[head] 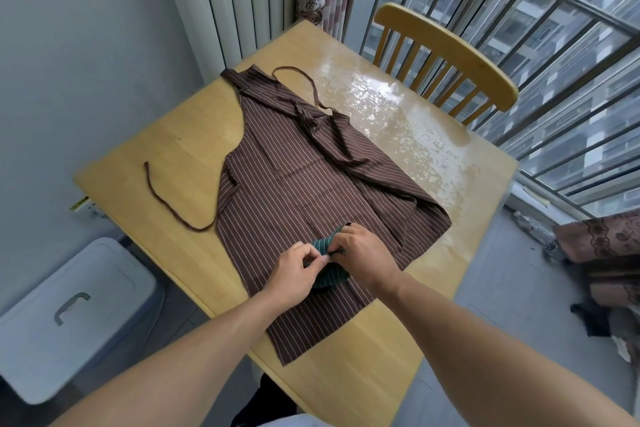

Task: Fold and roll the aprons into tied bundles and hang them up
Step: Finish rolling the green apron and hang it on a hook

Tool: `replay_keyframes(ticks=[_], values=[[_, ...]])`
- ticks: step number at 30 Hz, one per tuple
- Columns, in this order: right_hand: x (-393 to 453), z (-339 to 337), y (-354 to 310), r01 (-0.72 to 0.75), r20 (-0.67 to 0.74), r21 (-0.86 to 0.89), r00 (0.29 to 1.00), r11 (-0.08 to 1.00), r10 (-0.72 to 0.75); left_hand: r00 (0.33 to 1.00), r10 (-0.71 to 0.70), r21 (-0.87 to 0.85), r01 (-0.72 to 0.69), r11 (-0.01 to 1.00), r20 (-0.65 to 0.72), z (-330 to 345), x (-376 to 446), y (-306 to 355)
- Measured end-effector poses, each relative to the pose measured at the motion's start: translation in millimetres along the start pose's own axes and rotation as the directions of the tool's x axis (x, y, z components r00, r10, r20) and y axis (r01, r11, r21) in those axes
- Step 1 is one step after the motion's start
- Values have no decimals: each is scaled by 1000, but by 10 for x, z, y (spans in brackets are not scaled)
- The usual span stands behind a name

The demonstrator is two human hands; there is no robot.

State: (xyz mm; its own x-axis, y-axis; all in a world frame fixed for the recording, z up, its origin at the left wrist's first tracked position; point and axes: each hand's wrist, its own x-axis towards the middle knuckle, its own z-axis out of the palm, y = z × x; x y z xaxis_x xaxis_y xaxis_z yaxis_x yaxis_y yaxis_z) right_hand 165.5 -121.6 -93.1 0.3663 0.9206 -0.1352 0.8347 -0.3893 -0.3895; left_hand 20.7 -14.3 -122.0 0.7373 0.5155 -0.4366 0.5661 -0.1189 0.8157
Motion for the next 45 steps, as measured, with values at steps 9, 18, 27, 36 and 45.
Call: replay_keyframes(ticks=[9,18,27,36,45], values=[[116,0,-101,-92,110,-10,990,996,93,998,12,19,-11,1000,-65,-14,25,-61],[162,-141,6,-350,345,189,899,918,271,997,29,44,-27,999,-65,88,-33,-18],[4,-199,-40,-118,207,-51,970,992,126,999,5,128,1,992,-47,72,-22,19],[-67,-289,79,-44,224,-97,972,994,65,999,22,315,-11,949,-29,93,-49,49],[-83,-306,273,-278,359,130,908,952,216,1000,-13,360,14,933,-5,-13,-36,-11]])
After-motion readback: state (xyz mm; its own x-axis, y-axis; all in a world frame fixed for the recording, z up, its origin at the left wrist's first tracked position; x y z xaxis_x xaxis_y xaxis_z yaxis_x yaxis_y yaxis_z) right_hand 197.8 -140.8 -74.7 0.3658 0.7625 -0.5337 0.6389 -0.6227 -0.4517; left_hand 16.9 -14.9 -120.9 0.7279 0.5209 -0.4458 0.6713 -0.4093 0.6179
